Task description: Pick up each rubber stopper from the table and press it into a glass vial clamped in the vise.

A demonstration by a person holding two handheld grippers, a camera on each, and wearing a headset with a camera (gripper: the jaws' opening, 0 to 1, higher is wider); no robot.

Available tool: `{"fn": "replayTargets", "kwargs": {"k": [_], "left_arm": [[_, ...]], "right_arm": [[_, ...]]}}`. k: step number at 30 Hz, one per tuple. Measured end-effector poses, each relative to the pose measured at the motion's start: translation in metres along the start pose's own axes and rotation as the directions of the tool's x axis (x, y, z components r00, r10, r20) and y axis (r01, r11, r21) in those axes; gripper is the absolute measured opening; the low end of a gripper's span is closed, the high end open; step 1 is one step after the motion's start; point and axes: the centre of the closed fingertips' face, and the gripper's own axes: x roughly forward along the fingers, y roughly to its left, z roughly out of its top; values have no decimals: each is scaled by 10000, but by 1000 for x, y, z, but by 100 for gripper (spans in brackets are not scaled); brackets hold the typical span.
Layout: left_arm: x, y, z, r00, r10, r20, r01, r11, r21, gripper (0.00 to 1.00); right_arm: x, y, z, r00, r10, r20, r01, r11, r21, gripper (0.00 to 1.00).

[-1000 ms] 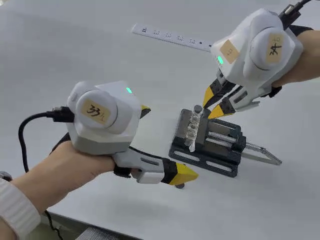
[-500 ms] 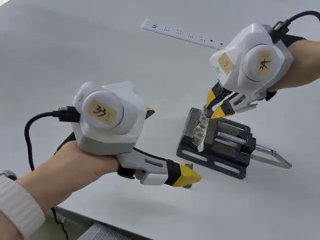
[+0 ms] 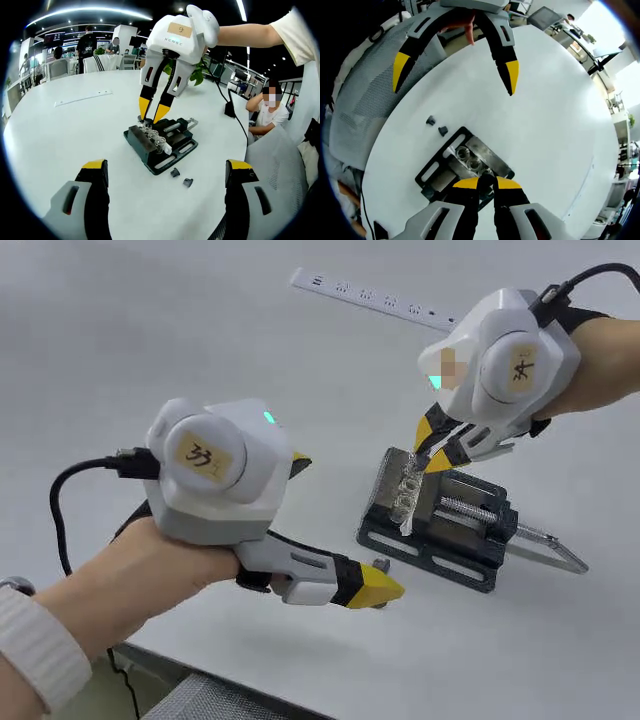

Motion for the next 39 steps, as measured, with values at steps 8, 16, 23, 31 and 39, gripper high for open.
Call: {"fn": "replayTargets", "kwargs": {"k": [8, 16, 23, 31, 39], "left_arm": [[-2, 1, -3, 10000, -12, 21, 12, 9999, -129, 96], [-2, 0, -5, 10000, -45, 69, 47, 9997, -258, 96], [-1, -1, -7, 9999, -51, 91, 54, 9993, -358, 95], [1, -1, -9, 9999, -58, 150, 65, 9989, -460, 95], [2, -2, -10, 9998, -99, 165, 108, 9985, -543, 95]], "right_arm": [[1, -1, 0, 9997, 129, -210, -133, 9997, -194, 5], [2, 1, 1, 9987, 115, -495, -149, 9975, -688, 5], [2, 2, 1, 9979, 100, -647, -170, 9940, -1079, 5], [3, 0, 2, 9962, 577, -645, -566, 9982, 189, 4], [6, -4, 2, 9915, 840, -993, -719, 9902, 1200, 4]]}}
